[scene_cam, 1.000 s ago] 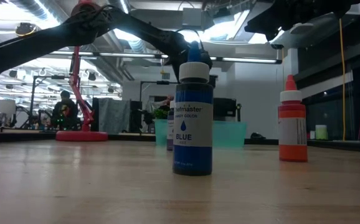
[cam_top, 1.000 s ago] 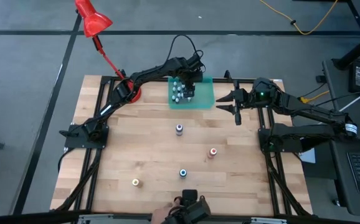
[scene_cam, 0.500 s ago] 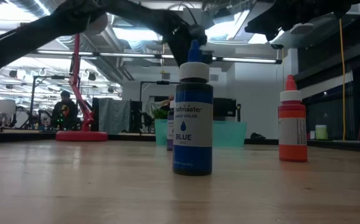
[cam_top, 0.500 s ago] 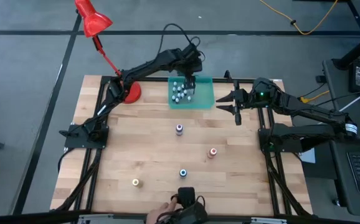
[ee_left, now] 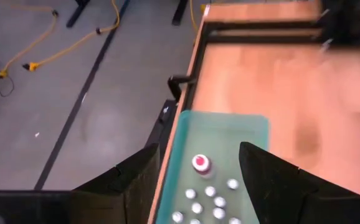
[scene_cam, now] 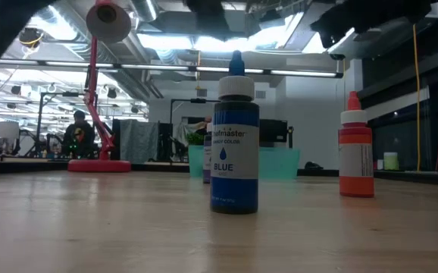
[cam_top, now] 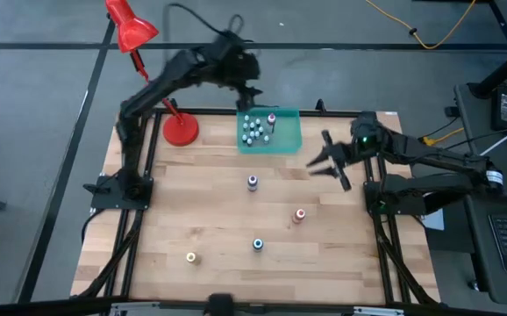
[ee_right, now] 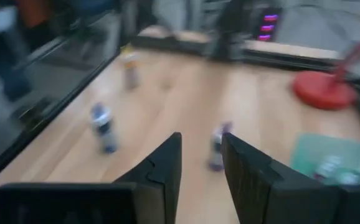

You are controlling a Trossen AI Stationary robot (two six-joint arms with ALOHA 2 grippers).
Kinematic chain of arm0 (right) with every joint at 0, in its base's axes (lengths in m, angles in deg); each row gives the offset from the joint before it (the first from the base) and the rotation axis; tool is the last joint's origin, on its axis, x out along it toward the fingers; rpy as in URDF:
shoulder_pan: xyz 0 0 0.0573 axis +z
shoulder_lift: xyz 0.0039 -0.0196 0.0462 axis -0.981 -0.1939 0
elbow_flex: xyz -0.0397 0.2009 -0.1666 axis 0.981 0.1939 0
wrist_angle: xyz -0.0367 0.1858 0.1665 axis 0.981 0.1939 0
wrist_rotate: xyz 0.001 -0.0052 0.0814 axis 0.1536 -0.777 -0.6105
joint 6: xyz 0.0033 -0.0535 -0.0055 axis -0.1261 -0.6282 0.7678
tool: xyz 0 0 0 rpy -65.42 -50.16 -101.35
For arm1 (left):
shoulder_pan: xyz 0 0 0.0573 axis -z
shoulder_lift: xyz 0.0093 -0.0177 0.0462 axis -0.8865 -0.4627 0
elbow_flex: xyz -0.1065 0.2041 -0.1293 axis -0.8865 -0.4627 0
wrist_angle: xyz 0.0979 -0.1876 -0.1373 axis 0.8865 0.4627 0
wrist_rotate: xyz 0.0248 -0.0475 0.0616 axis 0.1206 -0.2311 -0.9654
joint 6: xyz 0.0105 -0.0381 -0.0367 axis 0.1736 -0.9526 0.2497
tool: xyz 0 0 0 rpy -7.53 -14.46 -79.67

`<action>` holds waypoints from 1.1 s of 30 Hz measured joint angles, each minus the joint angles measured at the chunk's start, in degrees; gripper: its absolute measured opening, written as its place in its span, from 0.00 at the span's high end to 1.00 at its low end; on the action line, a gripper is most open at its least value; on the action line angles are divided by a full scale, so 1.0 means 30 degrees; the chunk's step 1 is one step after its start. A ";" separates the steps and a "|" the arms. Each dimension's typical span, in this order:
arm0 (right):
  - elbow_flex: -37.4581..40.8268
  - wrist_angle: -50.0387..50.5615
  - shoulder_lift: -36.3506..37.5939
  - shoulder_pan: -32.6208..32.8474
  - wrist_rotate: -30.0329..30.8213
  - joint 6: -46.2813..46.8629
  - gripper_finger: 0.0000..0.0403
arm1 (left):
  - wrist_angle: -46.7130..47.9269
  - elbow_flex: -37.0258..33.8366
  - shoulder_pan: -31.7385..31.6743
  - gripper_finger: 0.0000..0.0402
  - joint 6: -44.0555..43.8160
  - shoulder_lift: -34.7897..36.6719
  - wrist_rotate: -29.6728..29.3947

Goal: Pick & Place food coloring
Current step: Put the large orange food coloring bottle into the green bin

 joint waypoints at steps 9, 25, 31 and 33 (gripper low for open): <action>-0.1438 0.4889 -0.0525 0.5450 0.3675 0.0164 0.71 | 0.4479 0.0000 0.0908 0.47 -0.1807 0.4493 0.0051; -0.2776 0.7657 -0.4831 1.0263 0.9274 0.8408 0.71 | 0.3633 -0.7062 0.1905 0.47 -0.1464 1.3850 0.7541; -0.2776 0.7306 -0.5583 1.0293 0.8812 1.1008 0.56 | -0.0443 -1.3936 0.2329 0.47 -0.3047 1.7842 0.7432; -0.2776 0.7338 -0.5752 1.0331 0.8735 1.1500 0.47 | -0.1947 -1.6087 0.2337 0.47 -0.3623 1.9047 0.7443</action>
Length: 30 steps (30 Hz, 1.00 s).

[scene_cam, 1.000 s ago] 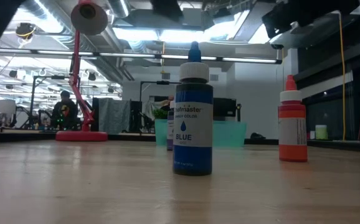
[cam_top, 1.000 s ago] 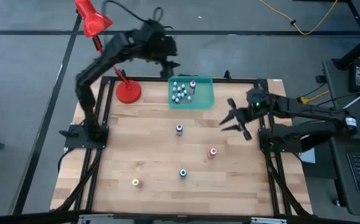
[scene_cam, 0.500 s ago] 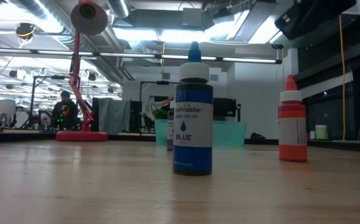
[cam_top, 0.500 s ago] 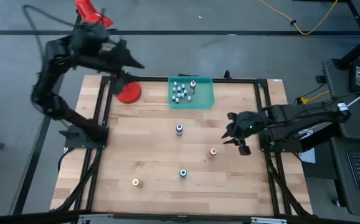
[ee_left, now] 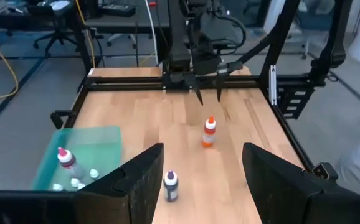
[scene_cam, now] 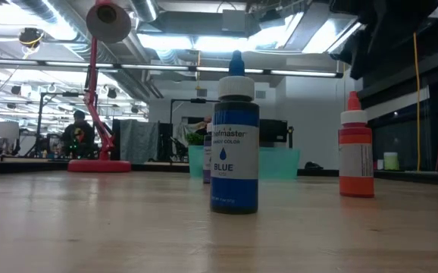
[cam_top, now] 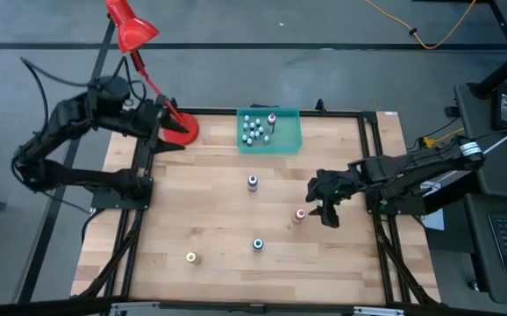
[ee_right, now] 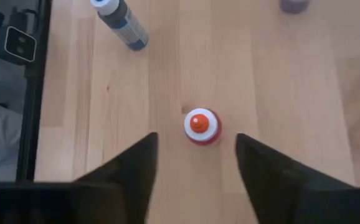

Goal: Pick & Place food coloring
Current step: Put the large orange food coloring bottle into the green bin

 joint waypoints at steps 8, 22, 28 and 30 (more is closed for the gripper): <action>0.0007 -0.0056 -0.2711 0.0262 -0.0007 0.1057 0.19 | -0.4293 -0.6025 0.0000 0.47 -0.2947 0.3508 -0.0008; 0.0022 -0.3274 -0.6153 0.0187 0.0714 0.1000 0.22 | -0.5594 -0.7628 0.0000 0.47 -0.4626 0.5116 -0.0007; 0.0022 -0.2461 -0.6153 0.0180 0.0650 0.1639 0.29 | -0.6035 -0.7628 0.0000 0.47 -0.4763 0.5114 -0.0010; 0.0022 -0.2501 -0.6153 0.0180 0.0525 0.1704 0.32 | -0.6191 -0.7628 0.0000 0.47 -0.4758 0.5114 -0.0014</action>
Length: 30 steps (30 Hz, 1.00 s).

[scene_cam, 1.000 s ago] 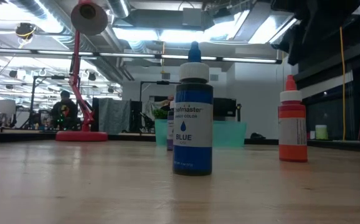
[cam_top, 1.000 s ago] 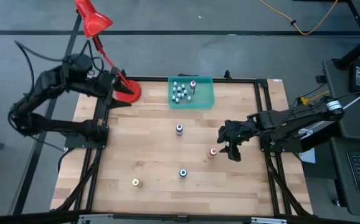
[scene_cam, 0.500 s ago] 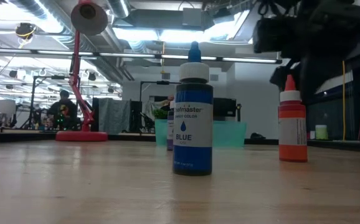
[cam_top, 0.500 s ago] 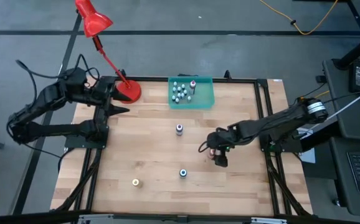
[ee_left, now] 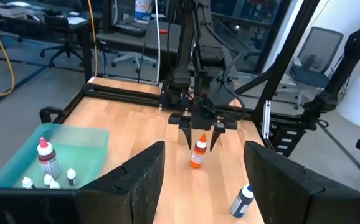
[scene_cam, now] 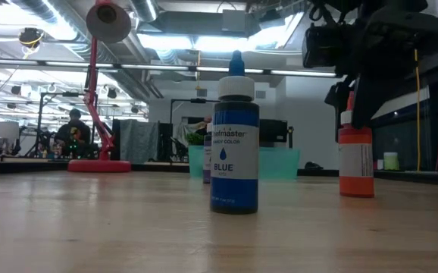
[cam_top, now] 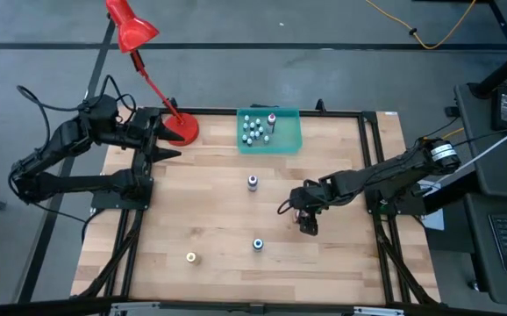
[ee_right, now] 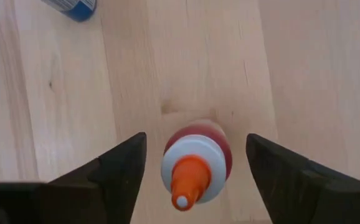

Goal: Pick & Place food coloring
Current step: Put the large orange food coloring bottle into the green bin

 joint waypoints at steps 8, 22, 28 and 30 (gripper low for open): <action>0.0000 0.0041 0.0000 0.0000 -0.0029 0.0367 0.44 | -0.0205 0.0000 0.0000 0.47 0.0053 0.0000 0.0001; -0.2217 0.3132 0.0392 -0.0402 -0.1253 -0.1048 0.64 | -0.0205 0.0000 0.0000 0.47 0.0067 0.0000 0.0000; -0.7451 0.9206 0.0856 -0.2839 -0.0480 -0.4852 0.64 | -0.0212 0.0000 0.0000 0.47 0.0224 0.0000 -0.0007; -0.9221 1.0570 0.0873 -0.4179 -0.0389 -0.6086 0.64 | -0.0212 0.0000 0.0000 0.47 0.0354 0.0000 -0.0016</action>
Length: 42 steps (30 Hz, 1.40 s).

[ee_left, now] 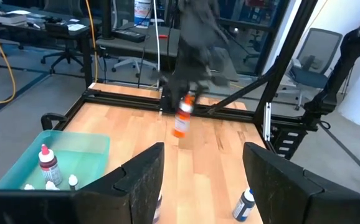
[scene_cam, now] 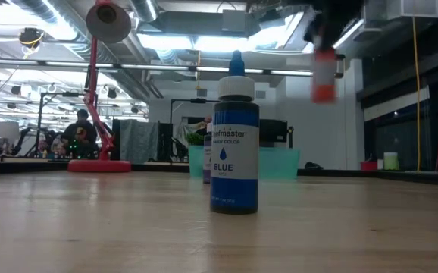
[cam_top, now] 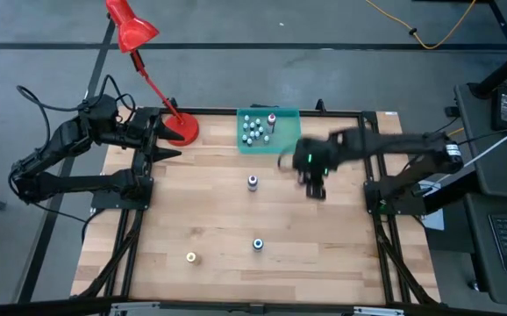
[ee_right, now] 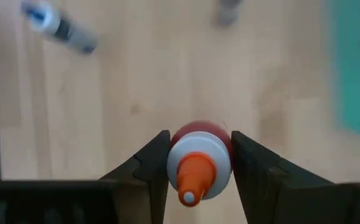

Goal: Pick & Place food coloring
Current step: Put the large orange food coloring bottle into the green bin

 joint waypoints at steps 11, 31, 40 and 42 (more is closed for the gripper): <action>-0.3449 -0.2114 -0.0057 -0.8977 -0.0754 -0.6137 0.64 | -0.0022 0.0015 -0.0003 0.47 -0.0190 -0.0314 -0.0234; -0.3427 -0.5894 -0.8159 -1.5188 -0.2393 -1.0065 0.62 | -0.1504 0.0015 0.0000 0.47 -0.1006 -0.1209 -0.2598; -0.3433 -0.7581 -1.0372 -1.5332 -0.1730 -1.0646 0.63 | -0.1596 0.0015 0.0000 0.47 -0.1028 -0.1218 -0.3554; -0.3427 -0.7596 -1.0684 -1.5332 -0.1670 -1.0646 0.62 | -0.1596 0.0015 -0.0007 0.47 -0.1153 -0.1224 -0.3569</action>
